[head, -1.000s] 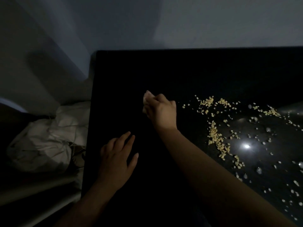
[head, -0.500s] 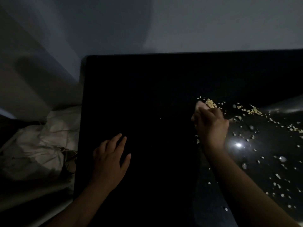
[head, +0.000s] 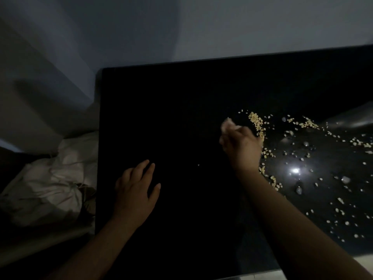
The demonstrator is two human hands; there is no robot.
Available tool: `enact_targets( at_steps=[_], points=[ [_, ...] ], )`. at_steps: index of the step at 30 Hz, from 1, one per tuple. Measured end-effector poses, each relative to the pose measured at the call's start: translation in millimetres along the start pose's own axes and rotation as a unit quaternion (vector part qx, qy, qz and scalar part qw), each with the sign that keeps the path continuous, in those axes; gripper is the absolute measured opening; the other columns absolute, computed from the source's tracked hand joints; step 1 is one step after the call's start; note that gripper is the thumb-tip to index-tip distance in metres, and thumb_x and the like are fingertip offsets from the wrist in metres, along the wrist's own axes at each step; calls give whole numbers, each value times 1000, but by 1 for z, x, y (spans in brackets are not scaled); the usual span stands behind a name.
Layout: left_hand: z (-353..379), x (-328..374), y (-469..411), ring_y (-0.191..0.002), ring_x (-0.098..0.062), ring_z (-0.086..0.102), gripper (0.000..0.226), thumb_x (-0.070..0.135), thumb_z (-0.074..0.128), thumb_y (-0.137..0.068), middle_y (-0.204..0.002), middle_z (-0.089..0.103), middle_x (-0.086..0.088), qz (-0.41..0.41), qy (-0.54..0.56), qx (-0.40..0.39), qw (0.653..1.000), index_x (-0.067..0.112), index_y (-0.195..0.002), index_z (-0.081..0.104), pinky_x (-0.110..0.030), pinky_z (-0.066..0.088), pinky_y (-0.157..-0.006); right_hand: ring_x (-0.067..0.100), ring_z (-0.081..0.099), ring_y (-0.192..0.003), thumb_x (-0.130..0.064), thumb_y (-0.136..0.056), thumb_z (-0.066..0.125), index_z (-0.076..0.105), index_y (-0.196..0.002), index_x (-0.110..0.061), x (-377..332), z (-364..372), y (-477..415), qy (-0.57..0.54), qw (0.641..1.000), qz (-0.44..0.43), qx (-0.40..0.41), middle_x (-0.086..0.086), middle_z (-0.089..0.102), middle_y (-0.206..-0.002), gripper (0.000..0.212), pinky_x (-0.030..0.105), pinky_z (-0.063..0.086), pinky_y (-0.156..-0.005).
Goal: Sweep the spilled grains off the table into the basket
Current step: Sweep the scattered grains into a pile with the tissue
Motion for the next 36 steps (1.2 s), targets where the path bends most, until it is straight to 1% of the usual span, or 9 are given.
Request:
enact_targets(
  at_steps=[3, 5, 9, 15, 18, 21, 29, 33, 36],
  points=[
    [-2, 2, 0, -132, -23, 27, 71, 60, 23, -86, -152, 29, 4, -3, 0, -6, 1000, 22, -144, 38, -47, 31, -102, 28, 60, -86, -27, -92, 59, 67, -118, -22, 52, -28, 2, 31, 995, 92, 23, 11, 64, -107, 27, 35, 27, -85],
    [-2, 5, 0, -132, -24, 27, 72, 61, 22, -84, -152, 28, 4, 0, -12, -9, 1000, 22, -143, 39, -46, 31, -103, 27, 59, -85, -25, -93, 59, 67, -116, -19, 57, -40, 9, 18, 995, 91, 33, 9, 63, -105, 26, 33, 24, -84],
    [-5, 11, 1, -131, -24, 29, 71, 58, 26, -86, -148, 34, 0, 13, 29, -9, 999, 16, -141, 43, -45, 32, -103, 18, 59, -79, -33, -95, 57, 67, -116, -28, 11, -43, 47, -59, 998, 26, 19, -3, 59, -98, 23, 40, 43, -82],
    [-13, 7, 8, -122, -23, 37, 55, 43, 43, -89, -138, 46, -4, 21, 17, 14, 1000, 13, -135, 49, -42, 36, -98, 18, 60, -84, -38, -90, 44, 69, -106, -23, -93, 3, 88, -109, 987, -87, -76, 0, 62, -98, 33, 43, 45, -77],
    [-15, 2, 14, -121, -24, 38, 60, 49, 35, -89, -137, 47, -5, 25, 20, 10, 999, 13, -135, 50, -43, 37, -98, 22, 62, -90, -38, -88, 42, 67, -114, -24, -95, 25, 92, -97, 984, -109, -100, 3, 63, -106, 39, 43, 46, -78],
    [-14, 2, 18, -123, -24, 37, 64, 52, 32, -88, -139, 45, -3, 35, 33, 5, 999, 14, -137, 48, -43, 36, -99, 17, 63, -92, -37, -89, 50, 65, -119, -29, -55, 15, 84, -61, 994, -77, -54, -2, 64, -114, 34, 34, 42, -78],
    [-7, 40, 22, -130, -27, 36, 71, 55, 28, -85, -142, 44, -5, 60, 73, -25, 995, 13, -139, 46, -49, 35, -104, 28, 60, -85, -32, -92, 56, 68, -117, -22, 89, -59, 70, 40, 992, 121, 26, 7, 63, -101, 29, 37, 33, -82],
    [1, 62, 25, -125, -30, 42, 66, 50, 29, -88, -137, 49, -8, 87, 35, -35, 995, 9, -136, 50, -51, 39, -100, 22, 60, -75, -33, -95, 55, 68, -110, -28, 48, -66, 93, -27, 995, 78, 50, 1, 61, -95, 21, 44, 49, -77],
    [5, 62, 26, -122, -30, 45, 63, 48, 31, -88, -135, 50, -8, 90, 5, -43, 995, 9, -134, 51, -49, 41, -98, 11, 60, -76, -42, -97, 46, 64, -108, -36, -12, -44, 123, -81, 997, 19, -3, -10, 59, -92, 22, 42, 50, -70]
  ],
)
Point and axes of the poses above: each hand's wrist, its own y-axis away from the middle knuckle, its own z-axis out of the palm, x = y × z, the point moved 9 cm from there along -y, towards the middle knuckle
